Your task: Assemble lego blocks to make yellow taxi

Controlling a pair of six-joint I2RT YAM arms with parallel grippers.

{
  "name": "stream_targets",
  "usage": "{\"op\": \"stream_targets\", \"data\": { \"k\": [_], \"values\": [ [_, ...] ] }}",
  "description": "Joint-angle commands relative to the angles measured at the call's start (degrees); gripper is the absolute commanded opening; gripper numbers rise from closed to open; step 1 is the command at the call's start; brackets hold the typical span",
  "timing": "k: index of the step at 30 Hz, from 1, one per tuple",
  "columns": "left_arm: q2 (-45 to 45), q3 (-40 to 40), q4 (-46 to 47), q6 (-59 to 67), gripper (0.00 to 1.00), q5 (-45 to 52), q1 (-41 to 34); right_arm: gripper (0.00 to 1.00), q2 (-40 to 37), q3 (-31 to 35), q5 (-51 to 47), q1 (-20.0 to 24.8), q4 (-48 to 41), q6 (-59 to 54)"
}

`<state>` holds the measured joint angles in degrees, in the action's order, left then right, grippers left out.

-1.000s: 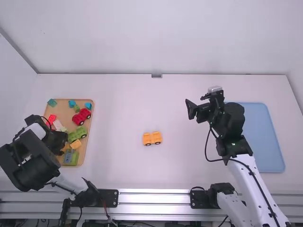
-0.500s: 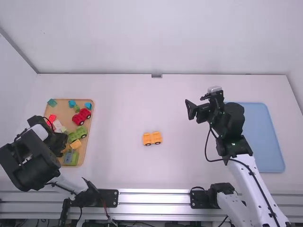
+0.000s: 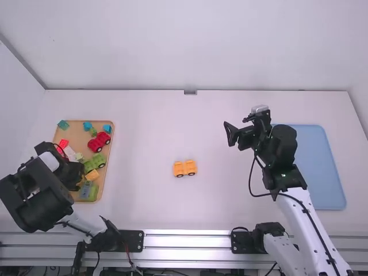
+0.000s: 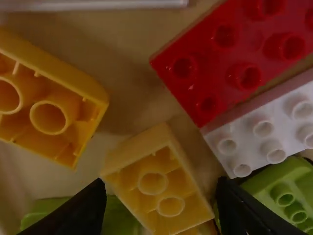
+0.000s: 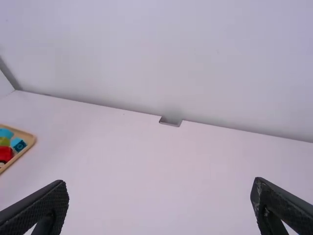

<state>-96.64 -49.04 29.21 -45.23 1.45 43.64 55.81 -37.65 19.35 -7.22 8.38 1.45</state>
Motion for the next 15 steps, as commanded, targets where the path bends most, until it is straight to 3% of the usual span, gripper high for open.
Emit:
{"op": "stream_targets", "data": {
  "k": [1,6,15],
  "values": [
    [-0.5,1.3,-0.3,-0.3,0.6,0.1,-0.6,0.98,0.0,-2.1,0.4,-0.3,0.1,0.2],
    [-0.5,3.4,-3.7,-0.3,0.59,0.2,-0.5,0.98,0.0,-2.1,0.4,-0.3,0.1,0.3],
    [-0.5,3.7,-4.6,-0.4,0.43,0.9,-0.6,0.98,0.0,-2.1,0.7,-0.3,0.0,0.3]
  ]
}}
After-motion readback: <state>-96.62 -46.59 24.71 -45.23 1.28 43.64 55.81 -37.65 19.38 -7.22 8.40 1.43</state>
